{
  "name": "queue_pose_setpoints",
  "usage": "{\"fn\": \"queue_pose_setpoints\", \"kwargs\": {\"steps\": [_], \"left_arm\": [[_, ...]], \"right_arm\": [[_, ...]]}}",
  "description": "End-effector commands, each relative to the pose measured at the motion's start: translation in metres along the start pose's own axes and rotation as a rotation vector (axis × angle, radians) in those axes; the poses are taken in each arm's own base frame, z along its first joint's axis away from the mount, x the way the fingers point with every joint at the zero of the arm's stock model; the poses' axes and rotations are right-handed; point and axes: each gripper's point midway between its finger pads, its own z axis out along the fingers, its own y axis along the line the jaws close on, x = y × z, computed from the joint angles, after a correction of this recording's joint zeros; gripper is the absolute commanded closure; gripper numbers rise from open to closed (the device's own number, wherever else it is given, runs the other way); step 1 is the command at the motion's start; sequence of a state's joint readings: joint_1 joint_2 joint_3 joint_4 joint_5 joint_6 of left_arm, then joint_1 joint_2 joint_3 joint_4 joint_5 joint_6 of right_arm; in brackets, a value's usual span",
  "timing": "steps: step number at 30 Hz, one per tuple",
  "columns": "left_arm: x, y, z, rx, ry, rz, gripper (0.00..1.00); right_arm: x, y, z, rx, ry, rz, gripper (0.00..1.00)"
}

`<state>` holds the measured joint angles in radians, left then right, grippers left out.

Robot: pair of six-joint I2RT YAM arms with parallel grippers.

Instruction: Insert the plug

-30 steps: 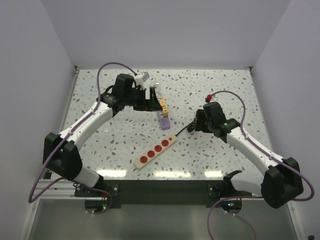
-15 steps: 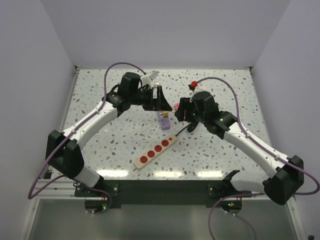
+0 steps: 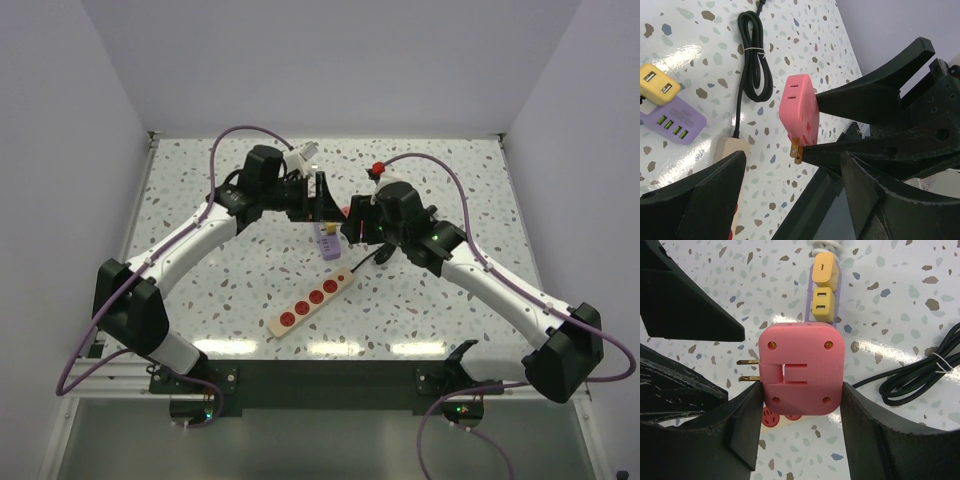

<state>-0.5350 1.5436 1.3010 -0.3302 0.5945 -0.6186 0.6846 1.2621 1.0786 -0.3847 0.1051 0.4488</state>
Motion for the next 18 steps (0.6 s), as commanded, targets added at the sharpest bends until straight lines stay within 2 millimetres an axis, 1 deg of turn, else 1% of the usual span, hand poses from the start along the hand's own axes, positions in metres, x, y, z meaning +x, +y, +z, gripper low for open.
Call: {"fn": "queue_pose_setpoints", "kwargs": {"steps": [1,9,13,16,18], "left_arm": [[-0.0174,-0.0095,0.0029,0.022,-0.067,0.021,0.19],[-0.0257,-0.0067,0.0036,-0.002,-0.107,0.005,0.21],[-0.0234,-0.004,0.007,-0.004,-0.097,-0.001,0.21],[-0.0194,-0.0047,0.0073,0.001,-0.086,-0.004,0.27],[-0.0164,-0.0055,0.0073,0.01,-0.076,-0.004,0.33]], "right_arm": [[-0.035,0.0319,-0.014,-0.115,-0.109,0.011,1.0],[-0.0354,0.0371,-0.0193,-0.145,-0.109,0.014,1.0],[-0.0396,0.0399,-0.0205,-0.155,-0.126,0.02,1.0],[-0.0414,0.0396,-0.0194,-0.145,-0.126,0.023,1.0],[-0.0431,0.0375,-0.0184,-0.131,-0.133,0.023,1.0]]}}
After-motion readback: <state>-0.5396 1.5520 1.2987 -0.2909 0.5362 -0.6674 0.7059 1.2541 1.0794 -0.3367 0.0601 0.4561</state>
